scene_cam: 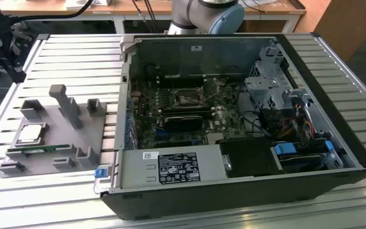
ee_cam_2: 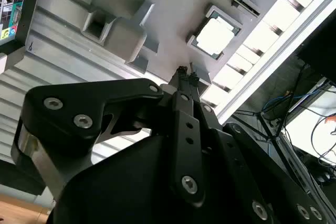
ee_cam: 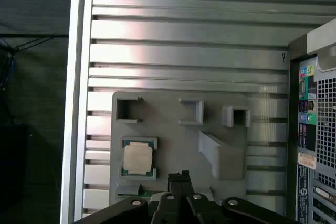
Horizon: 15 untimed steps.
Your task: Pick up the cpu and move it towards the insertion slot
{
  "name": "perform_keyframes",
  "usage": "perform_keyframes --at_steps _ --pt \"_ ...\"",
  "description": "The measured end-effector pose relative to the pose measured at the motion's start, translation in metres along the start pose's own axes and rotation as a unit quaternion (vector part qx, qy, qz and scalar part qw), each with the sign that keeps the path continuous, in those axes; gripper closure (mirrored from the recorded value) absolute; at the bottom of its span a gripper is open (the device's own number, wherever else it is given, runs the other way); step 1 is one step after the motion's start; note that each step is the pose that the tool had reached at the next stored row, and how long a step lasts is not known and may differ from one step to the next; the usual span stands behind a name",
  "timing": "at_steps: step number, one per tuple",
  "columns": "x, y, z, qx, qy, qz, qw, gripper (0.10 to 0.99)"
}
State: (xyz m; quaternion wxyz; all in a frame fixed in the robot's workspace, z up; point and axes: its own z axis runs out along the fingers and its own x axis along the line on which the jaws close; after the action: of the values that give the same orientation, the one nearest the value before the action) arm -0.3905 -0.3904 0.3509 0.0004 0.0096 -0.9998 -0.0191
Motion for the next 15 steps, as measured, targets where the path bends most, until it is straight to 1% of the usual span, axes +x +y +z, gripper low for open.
perform_keyframes --at_steps 7,15 --pt "0.0009 0.0 0.0 0.0 0.0 0.0 1.0 0.98" --pt "0.005 0.0001 0.0 0.0 0.0 0.0 1.0 0.98"
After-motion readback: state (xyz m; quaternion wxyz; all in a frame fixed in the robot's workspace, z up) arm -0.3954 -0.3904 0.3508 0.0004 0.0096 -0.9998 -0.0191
